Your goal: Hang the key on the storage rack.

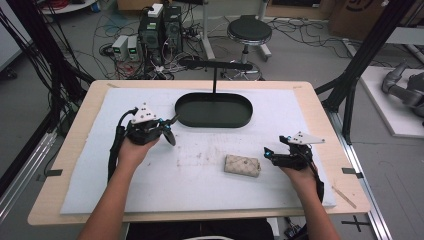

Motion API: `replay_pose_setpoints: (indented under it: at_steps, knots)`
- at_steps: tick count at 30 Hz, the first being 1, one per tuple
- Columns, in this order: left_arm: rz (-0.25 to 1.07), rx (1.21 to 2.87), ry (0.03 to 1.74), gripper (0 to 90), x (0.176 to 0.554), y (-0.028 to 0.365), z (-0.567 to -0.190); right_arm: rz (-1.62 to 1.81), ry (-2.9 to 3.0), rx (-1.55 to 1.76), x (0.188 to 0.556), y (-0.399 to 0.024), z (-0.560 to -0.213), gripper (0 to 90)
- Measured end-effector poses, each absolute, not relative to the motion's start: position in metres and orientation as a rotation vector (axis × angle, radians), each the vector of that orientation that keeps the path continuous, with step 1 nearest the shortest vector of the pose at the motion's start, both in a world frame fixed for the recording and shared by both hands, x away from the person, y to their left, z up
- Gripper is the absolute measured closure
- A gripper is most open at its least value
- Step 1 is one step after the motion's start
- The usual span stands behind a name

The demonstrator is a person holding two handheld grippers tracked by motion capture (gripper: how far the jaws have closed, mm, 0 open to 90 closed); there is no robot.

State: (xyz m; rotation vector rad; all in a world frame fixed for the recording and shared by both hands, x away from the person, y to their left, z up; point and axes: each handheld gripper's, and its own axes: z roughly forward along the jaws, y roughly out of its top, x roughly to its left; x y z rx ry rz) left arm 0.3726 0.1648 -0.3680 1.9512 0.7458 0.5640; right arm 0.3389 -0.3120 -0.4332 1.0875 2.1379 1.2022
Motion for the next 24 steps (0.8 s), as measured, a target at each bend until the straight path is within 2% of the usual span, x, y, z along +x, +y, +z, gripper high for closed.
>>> replay_pose_setpoints:
  at_steps: [10, 24]
  knots:
    - [0.615, 1.927, 0.733, 87.9, 0.407, 0.155, -0.325, 1.214, 2.132, 1.094, 0.339, -0.313, -0.433, 20.2]
    - [0.679, 1.924, 0.76, 87.9, 0.459, 0.141, -0.29, 1.208, 2.133, 1.104, 0.34, -0.313, -0.434, 20.2]
